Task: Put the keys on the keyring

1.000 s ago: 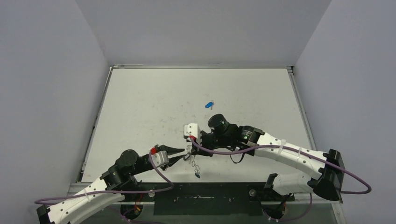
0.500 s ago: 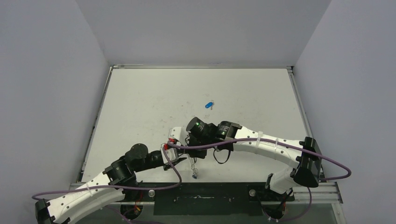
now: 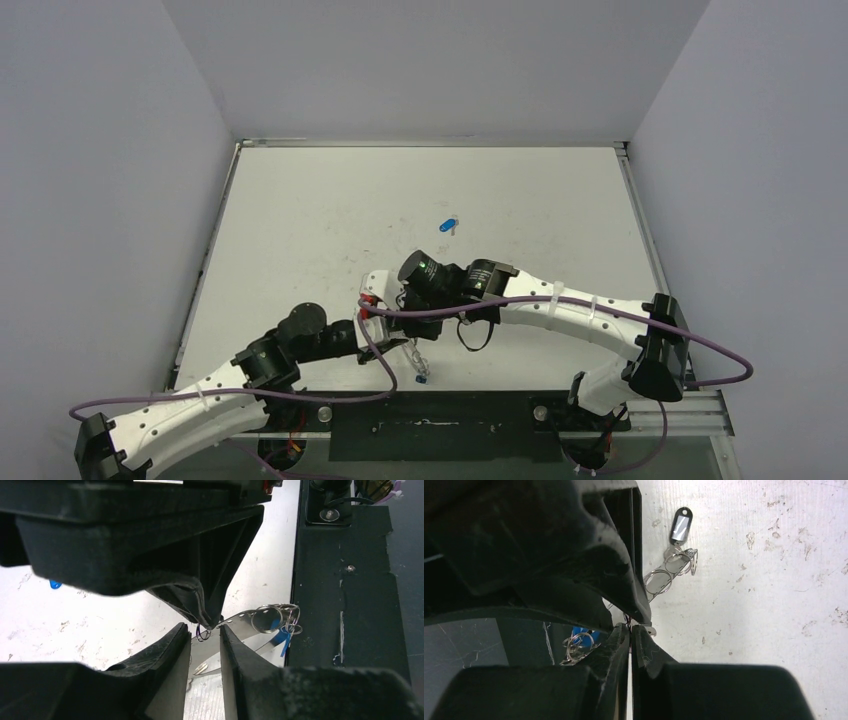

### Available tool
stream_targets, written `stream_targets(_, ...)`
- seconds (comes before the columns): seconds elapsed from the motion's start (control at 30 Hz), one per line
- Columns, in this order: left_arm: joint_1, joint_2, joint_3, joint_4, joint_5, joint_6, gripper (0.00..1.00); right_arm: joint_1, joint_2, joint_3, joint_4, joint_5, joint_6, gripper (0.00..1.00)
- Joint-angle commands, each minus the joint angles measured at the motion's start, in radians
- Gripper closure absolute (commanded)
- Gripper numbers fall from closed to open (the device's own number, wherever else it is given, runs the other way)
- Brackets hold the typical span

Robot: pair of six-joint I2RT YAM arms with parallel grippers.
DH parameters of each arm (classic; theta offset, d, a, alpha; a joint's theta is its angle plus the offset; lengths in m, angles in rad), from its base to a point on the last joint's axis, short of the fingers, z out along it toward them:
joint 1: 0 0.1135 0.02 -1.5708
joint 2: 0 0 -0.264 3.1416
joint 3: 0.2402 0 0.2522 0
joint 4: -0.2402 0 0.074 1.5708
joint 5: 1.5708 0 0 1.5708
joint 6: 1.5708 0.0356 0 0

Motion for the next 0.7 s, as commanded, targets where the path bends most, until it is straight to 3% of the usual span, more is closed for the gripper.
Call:
stream_targets(0.0, -0.001, 0.022, 0.012, 0.101, 0.036, -0.016, 0.77, 0.015, -0.006, 0.047, 0.037, -0.004, 0.001, 1.00)
stream_targets(0.17, -0.001, 0.041, 0.016, 0.084, 0.038, 0.004, 0.89, 0.015, -0.010, 0.048, 0.035, -0.004, -0.001, 1.00)
stream_targets(0.23, -0.001, 0.046, 0.017, 0.078, 0.038, 0.009, 1.00, 0.014, -0.014, 0.047, 0.037, 0.000, 0.000, 1.00)
stream_targets(0.47, -0.001, 0.051, 0.019, 0.058, 0.031, 0.019, 1.00, 0.014, -0.019, 0.048, 0.038, 0.003, -0.002, 1.00)
stream_targets(0.67, -0.002, 0.052, 0.014, 0.046, 0.025, 0.027, 0.89, 0.014, -0.037, 0.037, 0.061, -0.030, 0.002, 1.00)
